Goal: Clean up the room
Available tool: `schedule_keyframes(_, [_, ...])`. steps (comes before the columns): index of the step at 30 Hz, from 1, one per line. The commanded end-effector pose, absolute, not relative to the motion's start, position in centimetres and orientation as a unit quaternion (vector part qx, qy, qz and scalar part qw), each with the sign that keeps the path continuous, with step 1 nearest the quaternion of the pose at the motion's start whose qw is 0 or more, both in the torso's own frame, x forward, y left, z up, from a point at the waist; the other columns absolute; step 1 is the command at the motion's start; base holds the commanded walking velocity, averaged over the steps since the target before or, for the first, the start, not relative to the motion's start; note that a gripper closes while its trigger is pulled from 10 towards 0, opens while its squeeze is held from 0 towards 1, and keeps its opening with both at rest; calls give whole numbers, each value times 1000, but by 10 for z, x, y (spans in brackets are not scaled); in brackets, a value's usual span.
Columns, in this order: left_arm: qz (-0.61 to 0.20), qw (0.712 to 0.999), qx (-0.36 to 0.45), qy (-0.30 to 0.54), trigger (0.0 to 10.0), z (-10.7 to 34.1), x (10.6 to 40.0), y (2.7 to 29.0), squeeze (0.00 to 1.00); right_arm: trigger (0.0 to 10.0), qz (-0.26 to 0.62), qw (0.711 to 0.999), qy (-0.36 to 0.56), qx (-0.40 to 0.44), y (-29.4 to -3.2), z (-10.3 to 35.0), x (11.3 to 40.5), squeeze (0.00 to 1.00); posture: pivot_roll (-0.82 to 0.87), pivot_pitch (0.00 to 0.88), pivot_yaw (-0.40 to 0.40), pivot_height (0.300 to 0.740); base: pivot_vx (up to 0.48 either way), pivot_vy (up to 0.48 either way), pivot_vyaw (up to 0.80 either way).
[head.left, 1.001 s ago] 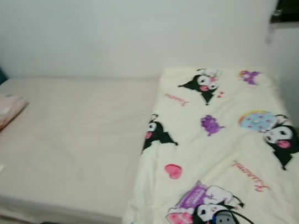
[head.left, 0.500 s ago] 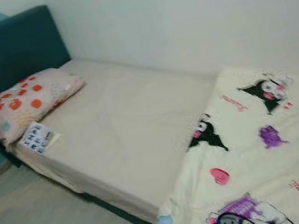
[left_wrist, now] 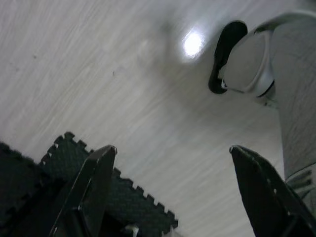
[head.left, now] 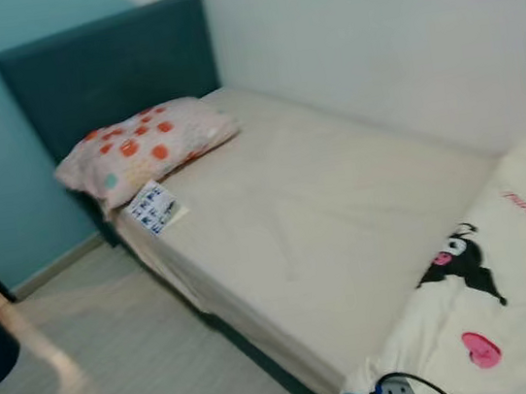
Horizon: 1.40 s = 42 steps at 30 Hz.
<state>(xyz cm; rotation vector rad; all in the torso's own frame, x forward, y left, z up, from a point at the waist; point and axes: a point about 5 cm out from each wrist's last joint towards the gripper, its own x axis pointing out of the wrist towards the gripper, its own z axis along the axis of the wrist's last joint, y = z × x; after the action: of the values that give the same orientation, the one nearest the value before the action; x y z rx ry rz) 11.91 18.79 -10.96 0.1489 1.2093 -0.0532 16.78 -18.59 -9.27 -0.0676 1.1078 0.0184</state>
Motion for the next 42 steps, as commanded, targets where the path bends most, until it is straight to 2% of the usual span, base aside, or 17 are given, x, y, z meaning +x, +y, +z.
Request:
schedule_keyframes(1, [-29,814,71,575,10000,-111,115,189,0,10000,12,846,532,-34,-184,-95,164,0,0,66,-18,740,0,0,700])
schedule_keyframes(23, [-21,812,60,580,10000,-111,115,189,0,10000,9,846,532,-36,-185,-94,165,0,4,70,-19,740,0,0,673])
schedule_keyframes(26, [-20,812,60,580,10000,-111,115,190,0,10000,-2,847,532,-19,-184,-95,164,0,3,70,-19,740,0,0,0])
schedule_keyframes(36, [-23,810,69,582,10000,-111,115,190,0,10000,-1,842,538,-34,-186,-95,163,0,2,69,-19,740,0,397,0])
schedule_keyframes(42, [-24,810,69,582,10000,-111,114,190,0,10000,-1,842,538,-34,-186,-95,163,0,2,73,-20,740,-241,412,0])
